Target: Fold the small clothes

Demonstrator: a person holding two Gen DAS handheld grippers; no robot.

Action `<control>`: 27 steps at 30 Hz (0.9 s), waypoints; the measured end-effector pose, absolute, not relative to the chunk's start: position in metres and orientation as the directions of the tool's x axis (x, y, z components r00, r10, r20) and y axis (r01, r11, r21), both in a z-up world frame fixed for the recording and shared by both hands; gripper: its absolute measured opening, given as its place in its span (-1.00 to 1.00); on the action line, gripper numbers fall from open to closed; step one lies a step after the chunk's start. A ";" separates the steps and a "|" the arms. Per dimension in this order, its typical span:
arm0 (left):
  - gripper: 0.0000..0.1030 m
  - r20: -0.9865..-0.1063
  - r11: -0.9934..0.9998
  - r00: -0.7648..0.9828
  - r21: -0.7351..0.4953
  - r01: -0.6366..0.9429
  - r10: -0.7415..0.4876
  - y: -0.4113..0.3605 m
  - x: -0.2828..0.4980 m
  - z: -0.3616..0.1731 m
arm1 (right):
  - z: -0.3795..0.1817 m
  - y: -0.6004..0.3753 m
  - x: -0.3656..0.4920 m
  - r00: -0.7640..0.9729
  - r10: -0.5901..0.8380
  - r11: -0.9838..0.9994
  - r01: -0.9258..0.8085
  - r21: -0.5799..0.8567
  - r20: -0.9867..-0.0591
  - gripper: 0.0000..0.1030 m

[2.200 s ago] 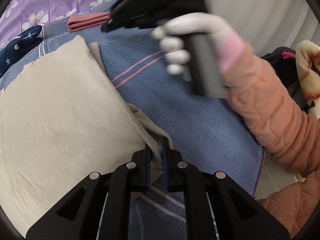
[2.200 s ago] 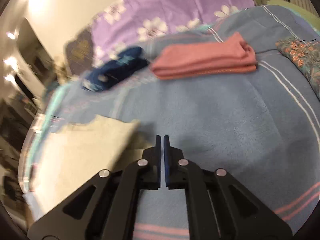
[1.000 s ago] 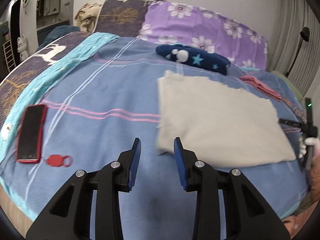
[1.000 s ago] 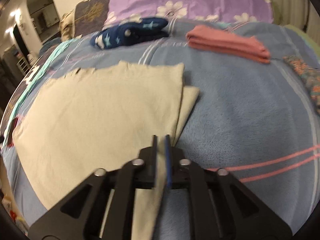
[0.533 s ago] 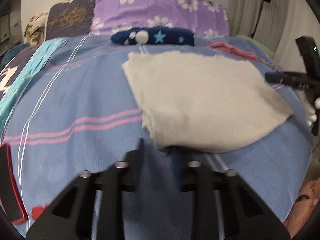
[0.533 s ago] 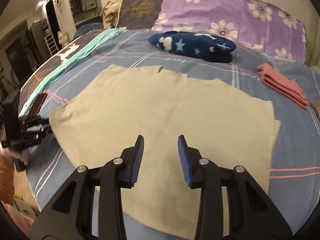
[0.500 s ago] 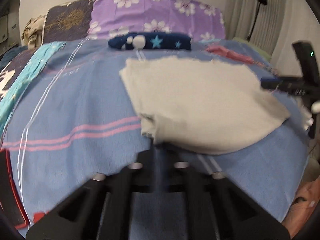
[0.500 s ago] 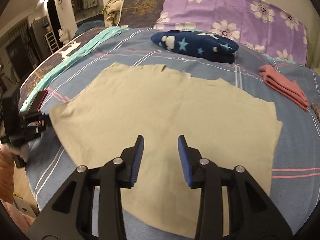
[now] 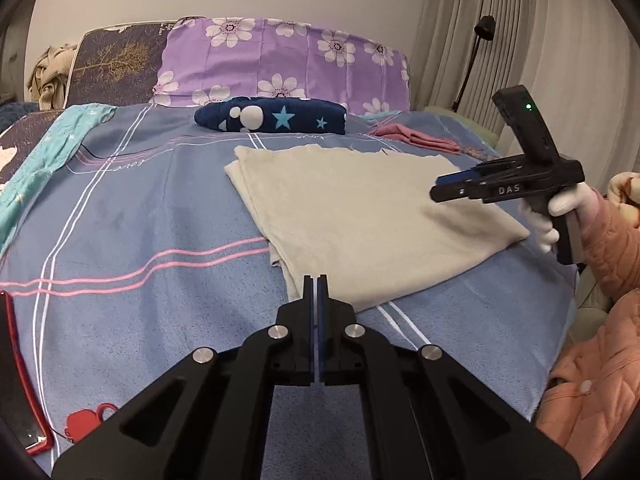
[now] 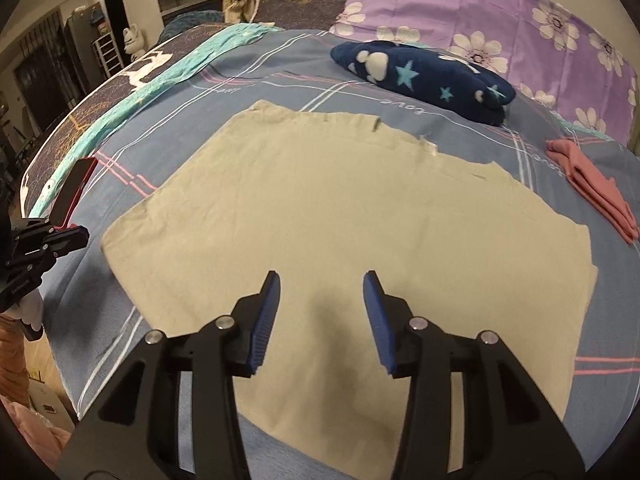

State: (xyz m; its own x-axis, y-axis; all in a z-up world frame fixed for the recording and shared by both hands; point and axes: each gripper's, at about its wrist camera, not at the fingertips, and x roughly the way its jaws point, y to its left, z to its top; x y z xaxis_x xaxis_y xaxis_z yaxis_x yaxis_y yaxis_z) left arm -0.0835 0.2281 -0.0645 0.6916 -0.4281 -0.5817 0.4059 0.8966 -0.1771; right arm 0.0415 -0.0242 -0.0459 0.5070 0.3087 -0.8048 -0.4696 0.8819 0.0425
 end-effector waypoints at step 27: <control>-0.30 -0.632 0.886 0.621 -0.322 0.334 -0.464 0.195 -0.054 -0.088 | -0.038 0.127 0.148 0.386 0.360 0.790 -0.610 0.058 -0.849 -0.04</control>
State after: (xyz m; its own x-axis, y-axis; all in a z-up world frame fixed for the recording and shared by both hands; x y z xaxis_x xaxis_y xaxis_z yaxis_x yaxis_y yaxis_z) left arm -0.0540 0.1945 -0.0875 0.6206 -0.4640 -0.6321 0.3345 0.8858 -0.3218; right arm 0.1484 0.1271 -0.0383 0.3859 0.3604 -0.8492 -0.6104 0.7899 0.0579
